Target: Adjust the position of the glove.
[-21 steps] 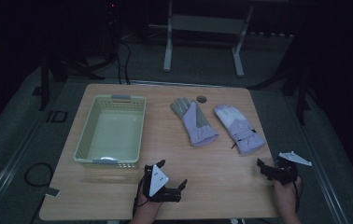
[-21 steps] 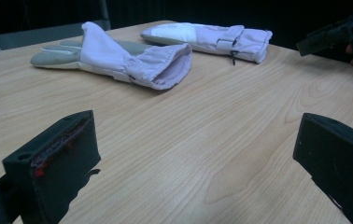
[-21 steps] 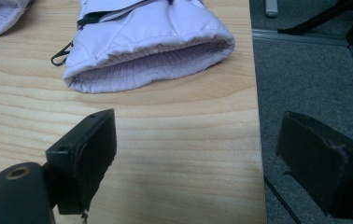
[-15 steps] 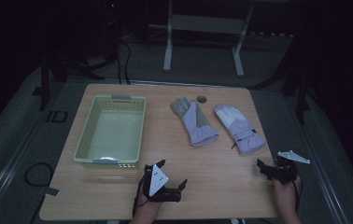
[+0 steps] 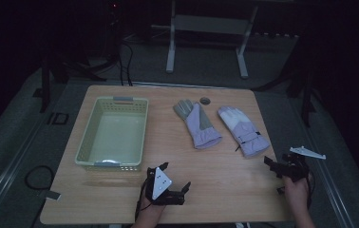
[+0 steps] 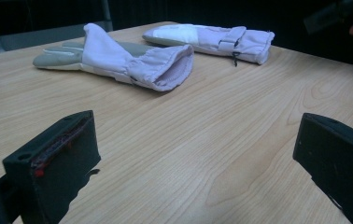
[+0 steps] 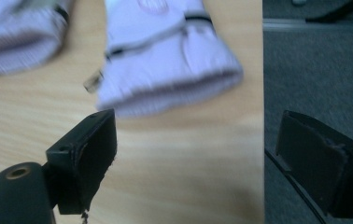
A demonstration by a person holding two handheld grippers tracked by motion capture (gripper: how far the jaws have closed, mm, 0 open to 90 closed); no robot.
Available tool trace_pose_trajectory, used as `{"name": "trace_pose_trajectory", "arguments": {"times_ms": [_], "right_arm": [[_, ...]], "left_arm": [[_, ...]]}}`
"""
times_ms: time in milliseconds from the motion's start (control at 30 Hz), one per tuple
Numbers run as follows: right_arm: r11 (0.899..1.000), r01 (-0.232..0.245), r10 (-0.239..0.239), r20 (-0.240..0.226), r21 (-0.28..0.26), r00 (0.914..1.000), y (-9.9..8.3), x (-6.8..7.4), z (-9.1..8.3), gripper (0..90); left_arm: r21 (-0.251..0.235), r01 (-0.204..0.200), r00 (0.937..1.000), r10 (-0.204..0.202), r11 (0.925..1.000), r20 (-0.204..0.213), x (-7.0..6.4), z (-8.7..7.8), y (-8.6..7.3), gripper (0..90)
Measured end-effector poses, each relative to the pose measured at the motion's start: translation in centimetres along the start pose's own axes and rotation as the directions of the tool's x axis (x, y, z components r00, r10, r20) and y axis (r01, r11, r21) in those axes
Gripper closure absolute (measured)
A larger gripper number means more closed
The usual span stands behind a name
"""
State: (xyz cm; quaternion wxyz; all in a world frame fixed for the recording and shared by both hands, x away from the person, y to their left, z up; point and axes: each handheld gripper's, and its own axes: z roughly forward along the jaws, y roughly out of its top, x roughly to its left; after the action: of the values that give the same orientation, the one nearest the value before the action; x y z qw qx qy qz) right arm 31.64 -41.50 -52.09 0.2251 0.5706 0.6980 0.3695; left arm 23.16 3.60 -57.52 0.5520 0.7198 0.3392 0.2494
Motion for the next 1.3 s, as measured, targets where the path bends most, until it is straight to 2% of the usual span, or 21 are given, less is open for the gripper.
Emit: {"name": "trace_pose_trajectory", "arguments": {"times_ms": [100, 133, 167, 267, 300, 433, 567, 667, 700, 800, 933, 1100, 1167, 1300], "right_arm": [[1.0, 0.018, -0.018, -0.011, -0.013, 0.9998, 1.6, 0.6, -0.2, 12.6], [1.0, 0.018, -0.018, -0.011, -0.013, 0.9998, 1.6, 0.6, -0.2, 12.6], [0.999, 0.038, -0.038, -0.015, -0.017, 0.9992, 2.6, 1.0, -0.3, 12.6], [0.999, 0.043, -0.044, -0.016, -0.02, 0.9989, 3.0, 1.1, -0.3, 12.6], [0.998, 0.057, -0.057, -0.022, -0.024, 0.9981, 4.2, 1.6, -0.3, 12.6], [0.996, 0.08, -0.081, -0.025, -0.043, 0.9964, 6.1, 2.3, -0.6, 12.6], [0.993, 0.101, -0.102, -0.013, -0.059, 0.9947, 7.9, 3.3, -0.8, 11.7], [0.992, 0.109, -0.111, -0.041, -0.057, 0.9929, 9.0, 3.9, -0.5, 11.7], [0.992, 0.117, -0.119, -0.033, -0.057, 0.9924, 9.4, 4.2, -0.3, 11.7], [0.989, 0.139, -0.142, -0.053, -0.043, 0.9885, 10.5, 5.1, 0.4, 11.7], [0.99, 0.138, -0.141, -0.096, -0.039, 0.9853, 12.1, 6.7, 1.4, 13.2], [0.982, 0.177, -0.183, -0.094, -0.066, 0.9786, 14.3, 8.9, 2.3, 12.8], [0.978, 0.193, -0.201, -0.108, -0.084, 0.9735, 15.0, 9.5, 2.5, 12.7], [0.973, 0.219, -0.227, -0.127, -0.078, 0.9655, 15.8, 10.3, 3.1, 13.0]], "left_arm": [[0.002, 0.003, 1.0, -0.003, 1.0, 0.0, 0.0, 0.0, 0.0, 0.4], [0.003, 0.003, 1.0, -0.003, 1.0, 0.0, 0.0, 0.0, 0.0, 0.4], [0.002, 0.005, 1.0, -0.005, 1.0, 0.001, 0.0, 0.0, 0.0, 0.4], [-0.002, 0.004, 1.0, -0.004, 1.0, 0.005, 0.0, 0.0, 0.0, 0.4], [-0.003, 0.001, 1.0, -0.001, 1.0, 0.005, 0.0, 0.0, 0.0, 0.4], [-0.004, -0.008, 0.9999, 0.009, 1.0, 0.009, -0.1, 0.0, 0.0, 0.4], [0.001, -0.011, 0.9999, 0.011, 0.9999, -0.01, -0.2, 0.0, 0.0, 0.4], [0.004, -0.02, 0.9996, 0.02, 0.9998, -0.02, -0.3, 0.0, 0.0, 0.4], [0.004, -0.028, 0.9994, 0.028, 0.9996, -0.02, -0.4, 0.0, 0.0, 0.4], [-0.004, -0.05, 0.9986, 0.05, 0.9987, -0.017, -0.6, 0.0, 0.0, 0.4], [-0.008, -0.043, 0.999, 0.043, 0.9991, -0.01, -0.6, 0.1, 0.0, 0.4], [-0.009, -0.056, 0.9984, 0.056, 0.9984, -0.007, -0.7, 0.0, 0.0, 0.4], [-0.011, -0.047, 0.9989, 0.047, 0.9988, -0.004, -0.6, 0.0, 0.0, 0.4], [-0.009, -0.042, 0.9991, 0.042, 0.9991, -0.006, -0.5, 0.0, 0.0, 0.4]]}}
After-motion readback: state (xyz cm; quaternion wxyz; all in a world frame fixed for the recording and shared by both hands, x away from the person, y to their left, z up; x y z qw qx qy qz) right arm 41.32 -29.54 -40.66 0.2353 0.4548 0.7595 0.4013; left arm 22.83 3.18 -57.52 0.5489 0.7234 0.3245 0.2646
